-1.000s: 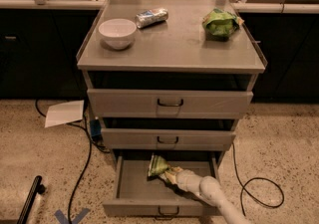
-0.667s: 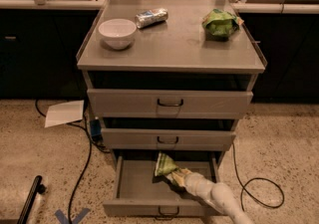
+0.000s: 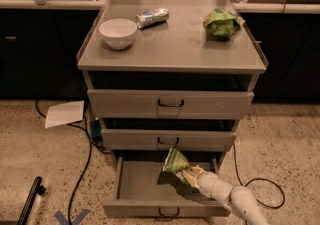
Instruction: Pick green jalapeno chip bag from bottom drawer and place on counter
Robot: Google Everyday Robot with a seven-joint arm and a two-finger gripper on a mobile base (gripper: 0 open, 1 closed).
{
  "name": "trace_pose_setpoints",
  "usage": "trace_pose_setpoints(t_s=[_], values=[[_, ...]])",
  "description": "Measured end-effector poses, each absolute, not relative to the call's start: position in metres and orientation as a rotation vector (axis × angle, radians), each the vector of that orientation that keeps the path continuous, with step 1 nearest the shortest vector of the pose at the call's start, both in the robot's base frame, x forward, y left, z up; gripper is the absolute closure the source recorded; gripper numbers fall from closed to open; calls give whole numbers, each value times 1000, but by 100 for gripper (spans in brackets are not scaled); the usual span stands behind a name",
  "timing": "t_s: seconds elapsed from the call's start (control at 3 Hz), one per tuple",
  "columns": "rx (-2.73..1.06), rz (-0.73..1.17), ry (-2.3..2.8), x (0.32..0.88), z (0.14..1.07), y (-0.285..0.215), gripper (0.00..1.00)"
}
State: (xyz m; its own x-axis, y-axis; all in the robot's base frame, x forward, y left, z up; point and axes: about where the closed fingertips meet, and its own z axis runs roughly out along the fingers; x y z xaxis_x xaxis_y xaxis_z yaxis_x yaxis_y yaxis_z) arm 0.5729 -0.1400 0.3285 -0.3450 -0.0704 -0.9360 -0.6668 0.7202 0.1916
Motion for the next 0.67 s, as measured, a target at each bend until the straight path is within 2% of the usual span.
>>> trace_pose_setpoints(t_s=[0.67], values=[[-606, 685, 1809, 566, 344, -134, 100]])
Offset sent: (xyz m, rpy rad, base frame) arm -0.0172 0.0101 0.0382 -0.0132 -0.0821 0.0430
